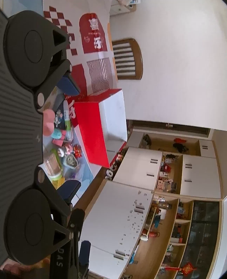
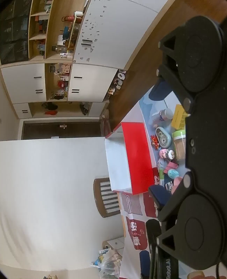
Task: Organize rigid objects
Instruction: 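Move both grippers toward the cluster of small items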
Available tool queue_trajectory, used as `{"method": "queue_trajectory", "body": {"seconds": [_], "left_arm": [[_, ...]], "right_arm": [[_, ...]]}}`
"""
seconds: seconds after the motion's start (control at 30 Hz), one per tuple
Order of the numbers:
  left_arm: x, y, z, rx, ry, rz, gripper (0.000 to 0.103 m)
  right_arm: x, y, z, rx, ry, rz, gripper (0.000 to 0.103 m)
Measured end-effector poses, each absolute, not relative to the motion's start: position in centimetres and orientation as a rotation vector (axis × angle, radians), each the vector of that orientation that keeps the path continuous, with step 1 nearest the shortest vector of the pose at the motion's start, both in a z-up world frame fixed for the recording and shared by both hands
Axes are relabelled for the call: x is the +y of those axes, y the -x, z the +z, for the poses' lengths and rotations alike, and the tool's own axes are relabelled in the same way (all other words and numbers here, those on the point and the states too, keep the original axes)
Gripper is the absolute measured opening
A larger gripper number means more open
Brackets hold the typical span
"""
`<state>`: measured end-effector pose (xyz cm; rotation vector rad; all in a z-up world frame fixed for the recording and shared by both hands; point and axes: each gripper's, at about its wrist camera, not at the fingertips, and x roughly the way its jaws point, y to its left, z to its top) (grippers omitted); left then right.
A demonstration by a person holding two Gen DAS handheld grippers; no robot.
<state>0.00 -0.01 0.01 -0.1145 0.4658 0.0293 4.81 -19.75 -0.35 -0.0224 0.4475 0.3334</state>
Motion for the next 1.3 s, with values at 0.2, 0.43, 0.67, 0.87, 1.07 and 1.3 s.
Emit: {"method": "queue_trajectory", "body": {"seconds": [0.2, 0.43, 0.67, 0.87, 1.07, 1.3], "left_arm": [[-1.8, 0.1, -0.1, 0.459, 0.059, 0.083, 0.103], [0.9, -0.1, -0.5, 0.470, 0.147, 0.061, 0.103], [1.1, 0.0, -0.3, 0.473, 0.141, 0.078, 0.103], [0.9, 0.1, -0.4, 0.478, 0.119, 0.098, 0.103], [1.0, 0.4, -0.5, 0.479, 0.118, 0.119, 0.103], [1.4, 1.3, -0.1, 0.452, 0.113, 0.153, 0.103]], "right_arm": [[-19.6, -4.9, 0.0, 0.466, 0.058, 0.323, 0.103], [-20.1, -4.9, -0.9, 0.462, 0.047, 0.342, 0.103], [-19.5, -4.7, -0.3, 0.471, 0.054, 0.352, 0.103], [-19.4, -4.7, -0.6, 0.477, 0.050, 0.354, 0.103], [-18.9, -4.7, -0.4, 0.476, 0.056, 0.367, 0.103], [-18.2, -4.7, -0.3, 0.474, 0.063, 0.394, 0.103]]}}
